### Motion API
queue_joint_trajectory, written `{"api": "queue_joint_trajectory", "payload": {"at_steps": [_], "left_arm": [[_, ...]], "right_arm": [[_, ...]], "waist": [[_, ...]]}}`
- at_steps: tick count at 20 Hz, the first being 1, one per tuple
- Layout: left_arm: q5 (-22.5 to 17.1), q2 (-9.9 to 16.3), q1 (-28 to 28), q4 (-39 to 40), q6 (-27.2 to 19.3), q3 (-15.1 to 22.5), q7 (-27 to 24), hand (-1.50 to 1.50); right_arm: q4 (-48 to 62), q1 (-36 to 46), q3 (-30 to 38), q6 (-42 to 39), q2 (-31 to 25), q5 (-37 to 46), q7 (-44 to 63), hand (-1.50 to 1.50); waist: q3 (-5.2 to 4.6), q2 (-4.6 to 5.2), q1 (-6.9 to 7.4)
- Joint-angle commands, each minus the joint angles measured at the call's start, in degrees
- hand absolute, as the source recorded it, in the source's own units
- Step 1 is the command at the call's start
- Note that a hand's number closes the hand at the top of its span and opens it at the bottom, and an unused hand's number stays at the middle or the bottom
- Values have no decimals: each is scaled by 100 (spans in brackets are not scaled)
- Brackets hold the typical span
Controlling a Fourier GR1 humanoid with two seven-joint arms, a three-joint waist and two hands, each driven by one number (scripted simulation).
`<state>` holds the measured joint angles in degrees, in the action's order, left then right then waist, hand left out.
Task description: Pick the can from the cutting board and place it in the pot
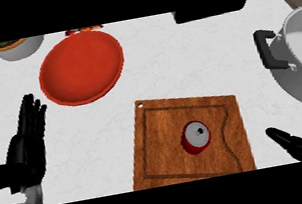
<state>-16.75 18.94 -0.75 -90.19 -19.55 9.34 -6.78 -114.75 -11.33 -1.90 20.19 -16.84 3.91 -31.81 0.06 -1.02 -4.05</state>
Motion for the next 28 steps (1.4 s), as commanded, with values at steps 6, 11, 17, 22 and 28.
{"api": "queue_joint_trajectory", "payload": {"at_steps": [6,11,17,22,28], "left_arm": [[271,-301,119,-172,9,346,-255,0],[397,-399,165,-172,-58,454,-389,0],[509,-494,-117,-113,-113,578,-84,0],[513,-601,-159,144,10,514,-323,0],[597,-701,-157,15,-31,474,-166,0]], "right_arm": [[-1613,-2760,-1134,399,72,1938,-164,-150],[-1612,-3481,-1312,40,-459,3407,980,-150],[-2171,-3569,-1767,-749,-427,4880,2828,-150],[-1765,-2295,-2811,-1358,349,5938,4202,-150],[-1075,-1549,-3247,-2075,1004,6739,5250,-150]], "waist": [[-20,74,263],[-47,116,339],[-32,141,425],[-23,136,480],[-12,108,429]]}}
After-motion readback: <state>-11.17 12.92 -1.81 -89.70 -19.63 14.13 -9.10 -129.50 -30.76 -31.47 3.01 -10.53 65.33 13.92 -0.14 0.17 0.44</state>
